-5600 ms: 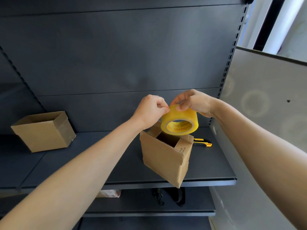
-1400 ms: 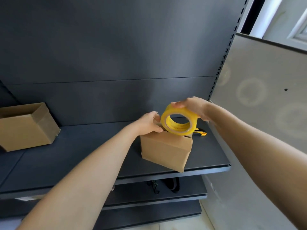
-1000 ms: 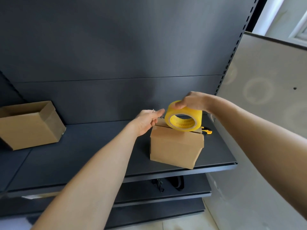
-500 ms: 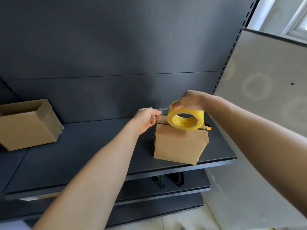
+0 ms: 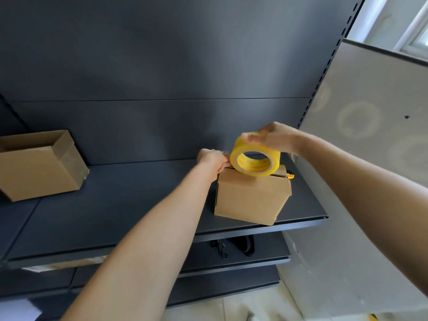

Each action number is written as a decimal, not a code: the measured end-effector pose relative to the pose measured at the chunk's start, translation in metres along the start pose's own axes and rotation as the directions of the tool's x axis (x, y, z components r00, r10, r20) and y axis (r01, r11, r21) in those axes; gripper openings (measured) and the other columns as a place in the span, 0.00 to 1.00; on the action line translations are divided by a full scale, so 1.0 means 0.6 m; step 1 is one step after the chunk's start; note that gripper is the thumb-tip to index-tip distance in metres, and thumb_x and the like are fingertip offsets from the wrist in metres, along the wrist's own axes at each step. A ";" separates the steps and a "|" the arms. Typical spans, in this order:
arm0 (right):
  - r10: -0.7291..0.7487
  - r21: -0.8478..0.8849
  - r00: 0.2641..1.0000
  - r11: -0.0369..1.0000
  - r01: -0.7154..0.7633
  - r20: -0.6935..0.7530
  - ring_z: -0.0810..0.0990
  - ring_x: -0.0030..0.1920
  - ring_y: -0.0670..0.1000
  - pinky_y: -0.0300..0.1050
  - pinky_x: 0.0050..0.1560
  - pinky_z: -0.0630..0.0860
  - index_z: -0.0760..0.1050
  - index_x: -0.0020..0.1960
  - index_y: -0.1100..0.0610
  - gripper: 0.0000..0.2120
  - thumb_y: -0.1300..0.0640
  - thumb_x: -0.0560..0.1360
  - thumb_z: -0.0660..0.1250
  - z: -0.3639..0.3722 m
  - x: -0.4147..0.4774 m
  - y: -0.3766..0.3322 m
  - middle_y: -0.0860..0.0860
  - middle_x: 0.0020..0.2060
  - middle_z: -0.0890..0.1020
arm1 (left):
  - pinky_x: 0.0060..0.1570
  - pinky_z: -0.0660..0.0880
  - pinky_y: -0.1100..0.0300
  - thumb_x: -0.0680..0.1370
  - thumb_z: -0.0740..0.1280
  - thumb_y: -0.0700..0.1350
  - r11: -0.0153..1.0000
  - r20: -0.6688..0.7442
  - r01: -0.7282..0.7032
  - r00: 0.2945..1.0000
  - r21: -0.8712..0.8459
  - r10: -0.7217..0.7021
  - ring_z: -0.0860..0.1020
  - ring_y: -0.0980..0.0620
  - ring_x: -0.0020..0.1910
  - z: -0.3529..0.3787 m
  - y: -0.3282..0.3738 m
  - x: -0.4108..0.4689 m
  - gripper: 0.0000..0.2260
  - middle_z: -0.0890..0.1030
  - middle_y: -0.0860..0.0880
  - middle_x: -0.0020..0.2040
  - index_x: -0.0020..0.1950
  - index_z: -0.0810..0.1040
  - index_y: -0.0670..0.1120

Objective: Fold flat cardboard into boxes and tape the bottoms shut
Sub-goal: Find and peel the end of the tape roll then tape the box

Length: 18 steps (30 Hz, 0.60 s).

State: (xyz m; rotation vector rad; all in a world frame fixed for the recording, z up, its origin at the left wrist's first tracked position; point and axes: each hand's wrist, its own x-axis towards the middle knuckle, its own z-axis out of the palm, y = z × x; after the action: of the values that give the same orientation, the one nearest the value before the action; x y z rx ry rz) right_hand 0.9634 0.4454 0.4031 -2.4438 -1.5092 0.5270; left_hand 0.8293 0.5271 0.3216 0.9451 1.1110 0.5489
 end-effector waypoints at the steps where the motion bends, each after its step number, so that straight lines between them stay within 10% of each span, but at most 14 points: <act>1: -0.009 0.058 1.000 0.998 0.007 0.022 0.79 0.46 0.57 0.47 0.42 0.72 0.79 0.50 0.60 0.31 0.31 0.72 0.60 -0.005 -0.002 0.005 0.57 0.46 0.81 | 0.18 0.56 0.68 0.74 0.60 0.27 1.000 -0.017 0.017 1.000 -0.010 -0.017 0.70 0.47 0.42 0.003 -0.003 0.002 0.12 0.74 0.40 0.44 0.49 0.66 0.43; 5: 0.025 -0.060 1.000 0.998 -0.024 0.010 0.77 0.50 0.59 0.46 0.46 0.73 0.78 0.54 0.58 0.27 0.35 0.72 0.63 -0.004 -0.011 0.006 0.56 0.49 0.80 | 0.15 0.61 0.69 0.75 0.62 0.30 0.992 -0.125 0.009 0.992 0.129 0.007 0.68 0.48 0.27 -0.002 -0.008 0.017 0.09 0.74 0.45 0.35 0.51 0.71 0.41; 10: 0.046 -0.309 0.996 0.949 -0.069 -0.080 0.78 0.51 0.59 0.50 0.53 0.77 0.78 0.58 0.53 0.27 0.34 0.69 0.63 0.011 -0.017 0.010 0.55 0.50 0.81 | 0.28 0.73 0.66 0.78 0.61 0.32 1.000 -0.113 0.028 0.993 0.008 -0.027 0.77 0.54 0.30 -0.024 -0.024 0.029 0.14 0.80 0.43 0.41 0.64 0.71 0.34; 15: 0.061 -0.388 0.995 0.917 -0.089 -0.084 0.74 0.41 0.57 0.42 0.35 0.67 0.70 0.35 0.53 0.21 0.35 0.69 0.65 0.017 0.004 -0.020 0.51 0.35 0.74 | 0.23 0.65 0.69 0.77 0.63 0.32 0.999 -0.170 0.042 0.984 -0.014 -0.044 0.77 0.53 0.34 -0.043 -0.011 0.046 0.06 0.81 0.41 0.52 0.53 0.74 0.37; 18: 0.044 -0.446 0.996 0.892 -0.077 -0.082 0.74 0.40 0.56 0.40 0.29 0.61 0.66 0.34 0.52 0.19 0.38 0.68 0.66 0.034 0.013 -0.035 0.48 0.33 0.72 | 0.24 0.64 0.69 0.77 0.66 0.34 0.996 -0.216 0.079 0.974 0.030 -0.071 0.77 0.53 0.35 -0.056 -0.028 0.048 0.03 0.81 0.45 0.40 0.48 0.74 0.39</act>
State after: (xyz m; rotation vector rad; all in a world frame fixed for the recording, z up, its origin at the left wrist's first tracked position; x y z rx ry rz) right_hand 0.9409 0.4616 0.3910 -2.8202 -1.6830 0.0997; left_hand 0.8079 0.5528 0.2881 0.8875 1.3505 0.5791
